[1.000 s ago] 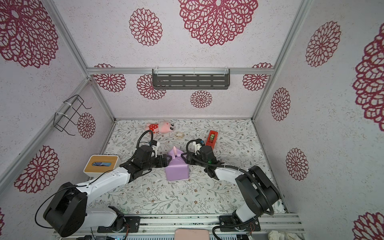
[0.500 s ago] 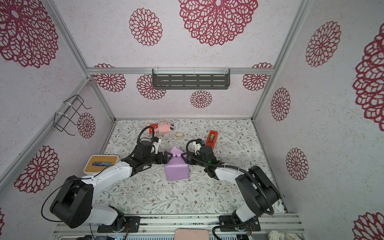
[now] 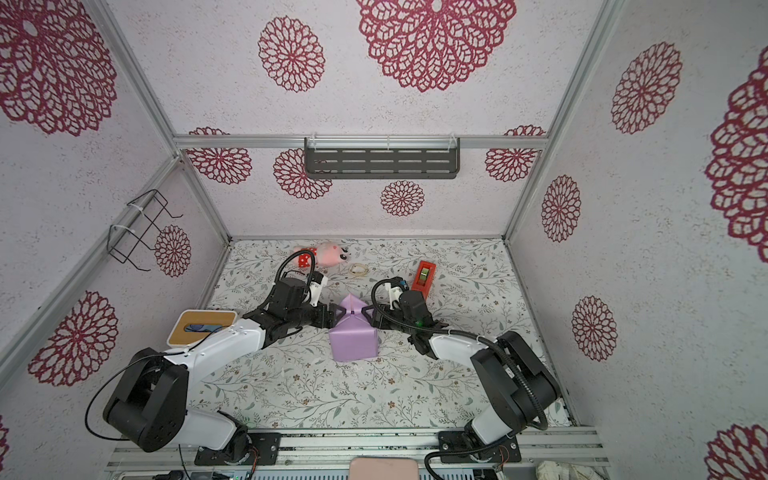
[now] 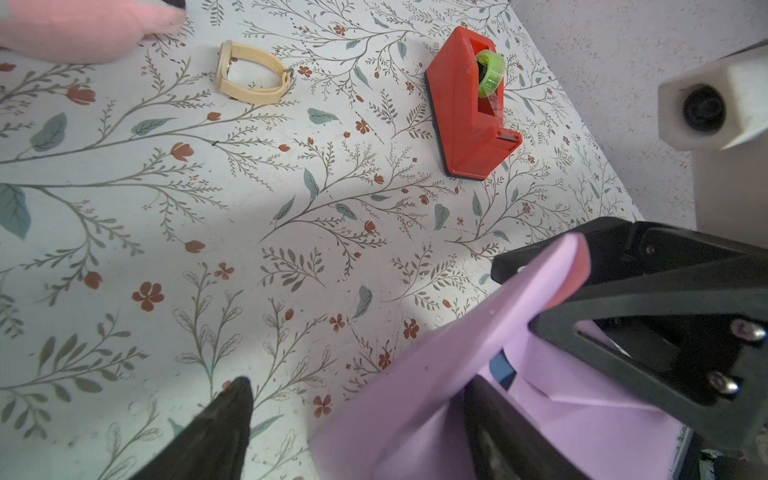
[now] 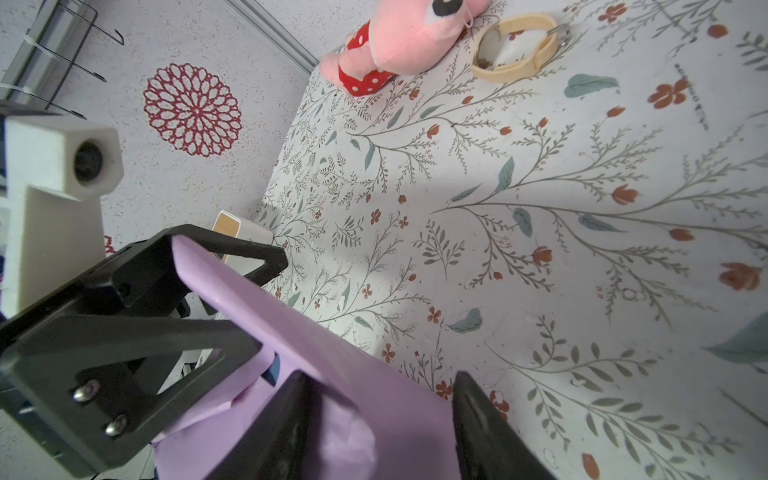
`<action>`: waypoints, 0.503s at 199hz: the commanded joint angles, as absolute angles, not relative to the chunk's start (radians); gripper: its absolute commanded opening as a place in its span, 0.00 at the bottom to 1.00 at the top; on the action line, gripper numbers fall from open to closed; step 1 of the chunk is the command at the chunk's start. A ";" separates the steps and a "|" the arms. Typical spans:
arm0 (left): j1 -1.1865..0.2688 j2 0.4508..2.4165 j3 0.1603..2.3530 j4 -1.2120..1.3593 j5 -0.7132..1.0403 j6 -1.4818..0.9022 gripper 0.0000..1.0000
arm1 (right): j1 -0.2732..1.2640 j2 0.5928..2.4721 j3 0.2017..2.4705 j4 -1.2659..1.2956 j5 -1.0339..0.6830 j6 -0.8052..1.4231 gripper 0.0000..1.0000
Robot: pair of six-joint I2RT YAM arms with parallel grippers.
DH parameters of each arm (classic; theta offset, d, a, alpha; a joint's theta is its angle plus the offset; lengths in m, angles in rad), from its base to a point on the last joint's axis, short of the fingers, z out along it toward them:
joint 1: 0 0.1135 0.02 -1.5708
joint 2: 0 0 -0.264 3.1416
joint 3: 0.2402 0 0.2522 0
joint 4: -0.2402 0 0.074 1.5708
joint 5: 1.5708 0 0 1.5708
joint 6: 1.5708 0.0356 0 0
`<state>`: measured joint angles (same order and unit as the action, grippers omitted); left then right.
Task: Wrap the gift box in paper
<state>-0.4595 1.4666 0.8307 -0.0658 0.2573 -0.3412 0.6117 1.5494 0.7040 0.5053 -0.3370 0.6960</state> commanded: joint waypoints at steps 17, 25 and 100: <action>-0.449 1.447 0.801 -0.037 0.277 -0.313 0.82 | 0.621 1.562 0.722 0.404 -0.356 0.639 0.57; -0.448 1.444 0.788 -0.022 0.279 -0.319 0.82 | 0.621 1.560 0.727 0.399 -0.357 0.637 0.57; -0.448 1.417 0.742 0.027 0.335 -0.205 0.81 | 0.621 1.529 0.740 0.300 -0.370 0.549 0.57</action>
<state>-0.4526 1.4387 0.7593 0.0319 0.2901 -0.3145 0.6113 1.5455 0.7372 0.4324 -0.3523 0.6292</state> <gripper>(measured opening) 0.812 0.569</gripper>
